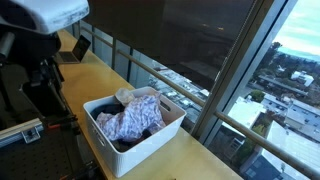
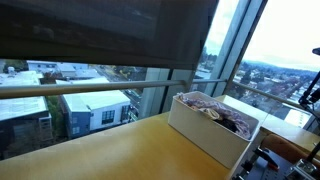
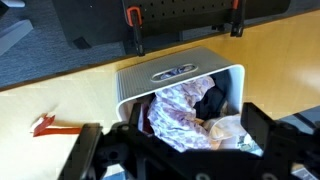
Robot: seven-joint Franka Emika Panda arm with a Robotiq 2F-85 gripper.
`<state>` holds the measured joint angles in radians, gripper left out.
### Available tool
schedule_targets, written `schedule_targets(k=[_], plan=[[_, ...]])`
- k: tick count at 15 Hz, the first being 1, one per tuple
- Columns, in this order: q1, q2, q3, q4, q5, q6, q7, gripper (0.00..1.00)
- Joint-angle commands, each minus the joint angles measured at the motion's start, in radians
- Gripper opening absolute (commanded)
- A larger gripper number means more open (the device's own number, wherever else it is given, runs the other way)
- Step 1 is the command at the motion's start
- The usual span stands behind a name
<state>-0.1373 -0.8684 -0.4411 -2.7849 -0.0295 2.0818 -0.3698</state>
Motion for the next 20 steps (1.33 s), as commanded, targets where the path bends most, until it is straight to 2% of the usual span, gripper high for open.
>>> schedule_targets(k=[1, 16, 20], plan=[[-0.019, 0.007, 0.018, 0.002, 0.019, -0.002, -0.015, 1.00], [-0.019, 0.007, 0.018, 0.002, 0.019, -0.002, -0.015, 1.00], [0.046, 0.072, 0.051, 0.012, 0.051, 0.058, -0.003, 1.00]])
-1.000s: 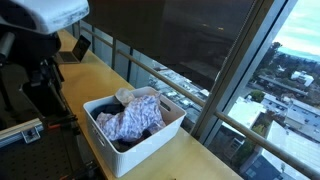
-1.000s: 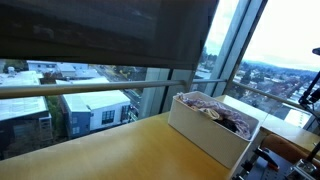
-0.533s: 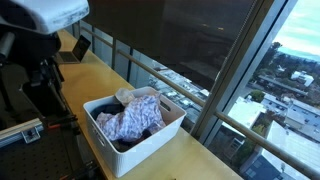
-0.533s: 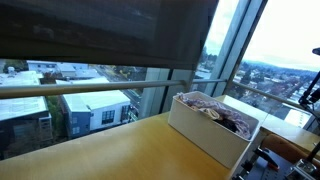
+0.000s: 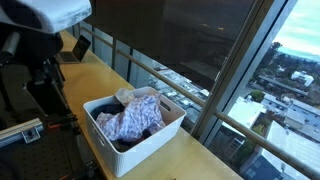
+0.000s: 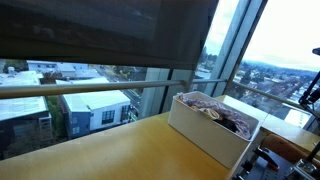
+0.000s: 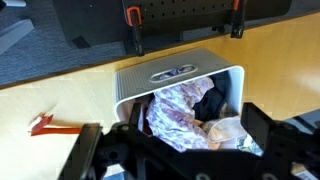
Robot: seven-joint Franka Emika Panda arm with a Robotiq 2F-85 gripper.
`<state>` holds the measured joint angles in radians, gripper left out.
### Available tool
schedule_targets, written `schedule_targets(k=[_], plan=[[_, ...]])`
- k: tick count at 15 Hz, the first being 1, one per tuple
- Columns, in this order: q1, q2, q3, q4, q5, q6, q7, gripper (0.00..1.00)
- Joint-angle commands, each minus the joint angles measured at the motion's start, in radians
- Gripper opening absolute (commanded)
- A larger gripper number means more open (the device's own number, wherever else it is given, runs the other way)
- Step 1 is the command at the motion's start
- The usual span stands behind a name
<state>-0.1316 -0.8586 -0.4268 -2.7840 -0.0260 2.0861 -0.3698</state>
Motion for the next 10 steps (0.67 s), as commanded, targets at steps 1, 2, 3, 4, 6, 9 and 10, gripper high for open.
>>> schedule_targets(k=[1, 2, 3, 4, 6, 9, 10], plan=[[0.062, 0.084, 0.054, 0.013, 0.062, 0.084, 0.005, 1.00], [0.087, 0.114, 0.070, 0.020, 0.080, 0.116, 0.011, 1.00], [0.116, 0.153, 0.082, 0.032, 0.100, 0.150, 0.011, 1.00], [0.146, 0.198, 0.093, 0.048, 0.122, 0.193, 0.011, 1.00], [0.196, 0.290, 0.111, 0.086, 0.158, 0.284, -0.001, 1.00], [0.261, 0.450, 0.133, 0.170, 0.199, 0.418, -0.019, 1.00], [0.280, 0.514, 0.144, 0.203, 0.212, 0.466, -0.021, 1.00]])
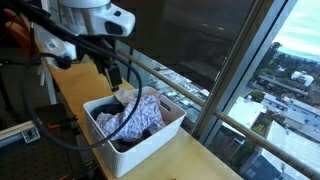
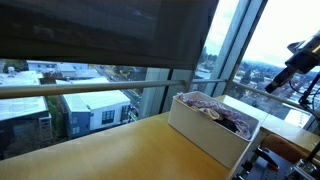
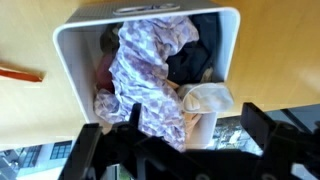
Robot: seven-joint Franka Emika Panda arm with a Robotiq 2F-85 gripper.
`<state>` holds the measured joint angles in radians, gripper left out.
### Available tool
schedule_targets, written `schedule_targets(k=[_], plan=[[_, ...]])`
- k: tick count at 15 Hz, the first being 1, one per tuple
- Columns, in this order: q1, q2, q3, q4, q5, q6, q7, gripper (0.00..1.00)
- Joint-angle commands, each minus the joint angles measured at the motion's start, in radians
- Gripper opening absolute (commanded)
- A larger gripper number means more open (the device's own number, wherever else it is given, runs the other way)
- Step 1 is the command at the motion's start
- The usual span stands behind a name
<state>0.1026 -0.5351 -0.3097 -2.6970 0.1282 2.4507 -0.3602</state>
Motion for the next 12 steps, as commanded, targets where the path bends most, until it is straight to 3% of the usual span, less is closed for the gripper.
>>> schedule_targets(k=[1, 5, 12], plan=[[0.061, 0.246, 0.034, 0.146, 0.072, 0.142, -0.036, 1.00], [0.074, 0.496, 0.087, 0.280, 0.122, 0.263, -0.067, 1.00], [-0.085, 0.852, 0.236, 0.459, 0.044, 0.329, -0.016, 1.00]])
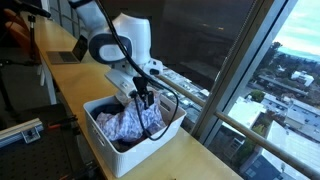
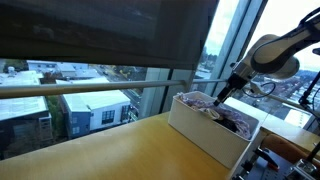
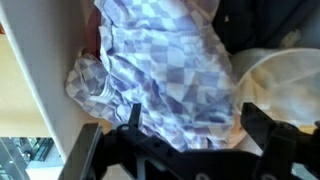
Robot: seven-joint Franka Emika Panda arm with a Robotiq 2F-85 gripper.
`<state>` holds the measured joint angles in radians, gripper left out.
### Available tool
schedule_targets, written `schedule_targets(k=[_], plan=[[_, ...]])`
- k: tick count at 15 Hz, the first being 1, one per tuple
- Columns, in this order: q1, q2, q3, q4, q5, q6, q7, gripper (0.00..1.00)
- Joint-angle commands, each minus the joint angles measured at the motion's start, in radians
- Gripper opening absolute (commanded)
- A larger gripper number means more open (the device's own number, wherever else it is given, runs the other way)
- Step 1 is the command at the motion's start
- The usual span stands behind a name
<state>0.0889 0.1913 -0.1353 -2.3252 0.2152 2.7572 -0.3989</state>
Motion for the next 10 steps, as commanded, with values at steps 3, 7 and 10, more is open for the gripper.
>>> schedule_targets(k=[3, 7, 10], plan=[[-0.102, 0.228, 0.104, 0.149, -0.090, 0.020, 0.076, 1.00], [-0.120, 0.359, 0.129, 0.211, -0.134, 0.029, 0.138, 1.00], [-0.140, 0.460, 0.116, 0.236, -0.165, 0.036, 0.157, 1.00]])
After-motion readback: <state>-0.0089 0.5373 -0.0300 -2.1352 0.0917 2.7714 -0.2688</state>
